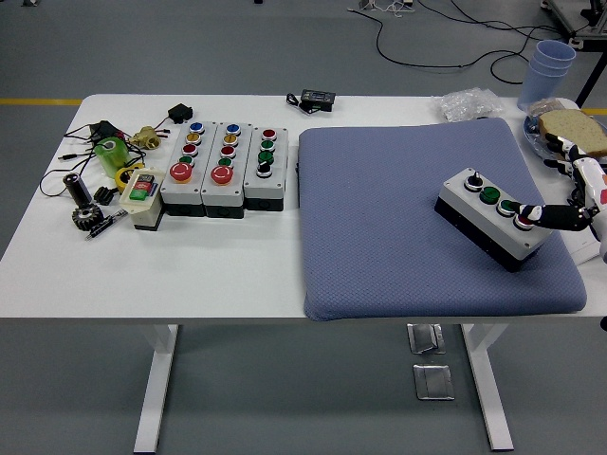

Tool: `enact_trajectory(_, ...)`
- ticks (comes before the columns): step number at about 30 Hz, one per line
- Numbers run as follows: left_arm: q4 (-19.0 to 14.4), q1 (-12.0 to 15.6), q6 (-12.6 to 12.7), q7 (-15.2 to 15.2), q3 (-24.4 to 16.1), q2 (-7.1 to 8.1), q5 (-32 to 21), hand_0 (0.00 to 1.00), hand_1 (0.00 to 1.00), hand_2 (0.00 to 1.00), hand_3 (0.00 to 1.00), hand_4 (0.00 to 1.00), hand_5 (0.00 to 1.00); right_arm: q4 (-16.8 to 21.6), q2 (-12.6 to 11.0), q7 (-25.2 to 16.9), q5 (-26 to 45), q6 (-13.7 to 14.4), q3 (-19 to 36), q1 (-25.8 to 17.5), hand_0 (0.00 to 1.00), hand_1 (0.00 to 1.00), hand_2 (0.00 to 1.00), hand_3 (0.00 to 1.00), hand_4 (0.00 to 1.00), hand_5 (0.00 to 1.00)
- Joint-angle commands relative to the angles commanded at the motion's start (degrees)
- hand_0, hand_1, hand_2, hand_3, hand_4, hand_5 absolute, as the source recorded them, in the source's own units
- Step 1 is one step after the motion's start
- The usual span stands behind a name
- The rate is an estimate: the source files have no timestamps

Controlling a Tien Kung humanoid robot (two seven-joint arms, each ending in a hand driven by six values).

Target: Pick up the button,place it on the desk,press the button,press the button

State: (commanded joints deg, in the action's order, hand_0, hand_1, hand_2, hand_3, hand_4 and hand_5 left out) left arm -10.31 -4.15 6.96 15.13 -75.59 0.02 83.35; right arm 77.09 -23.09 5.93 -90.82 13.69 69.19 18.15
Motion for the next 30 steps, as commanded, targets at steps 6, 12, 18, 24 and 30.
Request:
enact_trajectory(6,0.0,-0.1,0.1,0.0,0.1,0.04,-0.1,0.656,0.673,0.704,0.587,0.331,0.844,-0.5,0.5,2.1,-1.9,-0.2,-5.1,2.5,0.933,0.855,0.941,0.979,0.989,0.002)
enact_trajectory(12,0.0,-0.3,0.2,0.1,0.6,0.06,0.1,0.656,0.671,0.700,0.582,0.333,0.852,-5.0,3.4,4.6,-5.4,0.6,-10.8,7.5,0.938,0.862,0.947,0.994,0.988,0.002)
enact_trajectory(18,0.0,-0.2,0.1,0.3,1.1,0.04,0.2,0.656,0.668,0.699,0.583,0.332,0.852,-9.7,5.4,8.3,-10.8,1.0,-13.1,11.8,0.945,0.866,0.954,0.998,0.998,0.003)
enact_trajectory(24,0.0,0.0,0.1,0.5,1.1,0.02,0.9,0.656,0.666,0.698,0.583,0.331,0.852,-13.2,5.9,13.9,-16.3,-2.2,-14.1,14.7,0.948,0.868,0.941,0.989,0.998,0.013)
enact_trajectory(30,0.0,0.3,0.0,0.7,1.2,0.03,1.7,0.655,0.664,0.695,0.582,0.330,0.852,-16.2,6.5,17.0,-16.0,-5.1,-15.6,17.0,0.947,0.835,0.885,0.924,0.998,0.029)
